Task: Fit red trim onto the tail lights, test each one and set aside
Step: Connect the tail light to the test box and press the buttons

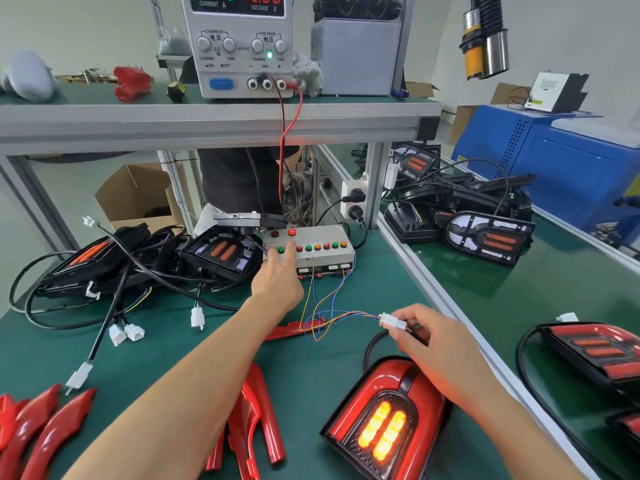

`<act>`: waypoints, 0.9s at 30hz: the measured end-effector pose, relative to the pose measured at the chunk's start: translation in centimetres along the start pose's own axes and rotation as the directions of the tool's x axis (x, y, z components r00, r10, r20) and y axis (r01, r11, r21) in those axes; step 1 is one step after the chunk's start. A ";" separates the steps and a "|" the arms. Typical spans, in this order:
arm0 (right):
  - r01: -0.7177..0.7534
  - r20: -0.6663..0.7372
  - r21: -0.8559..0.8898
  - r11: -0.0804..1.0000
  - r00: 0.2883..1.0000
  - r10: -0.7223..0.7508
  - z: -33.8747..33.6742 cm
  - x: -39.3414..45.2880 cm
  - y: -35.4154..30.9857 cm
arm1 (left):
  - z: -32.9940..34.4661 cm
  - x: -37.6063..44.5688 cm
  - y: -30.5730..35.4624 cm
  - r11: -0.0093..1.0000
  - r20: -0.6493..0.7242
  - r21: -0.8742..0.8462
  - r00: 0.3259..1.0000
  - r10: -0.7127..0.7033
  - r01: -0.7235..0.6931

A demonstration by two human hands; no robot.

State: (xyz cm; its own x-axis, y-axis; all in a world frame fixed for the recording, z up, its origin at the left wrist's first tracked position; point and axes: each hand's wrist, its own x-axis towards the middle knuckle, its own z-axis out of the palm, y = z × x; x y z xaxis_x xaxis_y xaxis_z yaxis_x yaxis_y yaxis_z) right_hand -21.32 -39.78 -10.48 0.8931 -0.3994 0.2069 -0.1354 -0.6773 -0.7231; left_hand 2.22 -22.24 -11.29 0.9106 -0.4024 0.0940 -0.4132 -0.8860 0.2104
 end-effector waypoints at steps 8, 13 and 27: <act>0.019 0.001 0.005 1.000 1.000 -0.019 -0.1 0.0 -0.3 | 0.0 -0.1 0.0 1.000 0.007 0.018 1.000 0.002 -0.002; -0.007 0.014 0.015 1.000 1.000 0.007 0.0 0.0 0.0 | 0.2 -0.2 -0.2 1.000 -0.019 0.026 1.000 -0.002 0.002; 0.004 0.016 0.016 1.000 1.000 -0.004 0.4 0.0 0.2 | 0.4 0.3 -0.3 0.998 -0.017 0.052 1.000 -0.019 0.020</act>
State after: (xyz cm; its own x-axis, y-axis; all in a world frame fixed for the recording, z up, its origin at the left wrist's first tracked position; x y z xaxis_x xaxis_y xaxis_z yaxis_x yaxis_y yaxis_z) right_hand -21.17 -39.65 -10.91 0.9003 -0.3867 0.1996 -0.1251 -0.6692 -0.7324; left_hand 2.60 -22.18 -11.73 0.9182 -0.3815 0.1069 -0.3946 -0.9046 0.1611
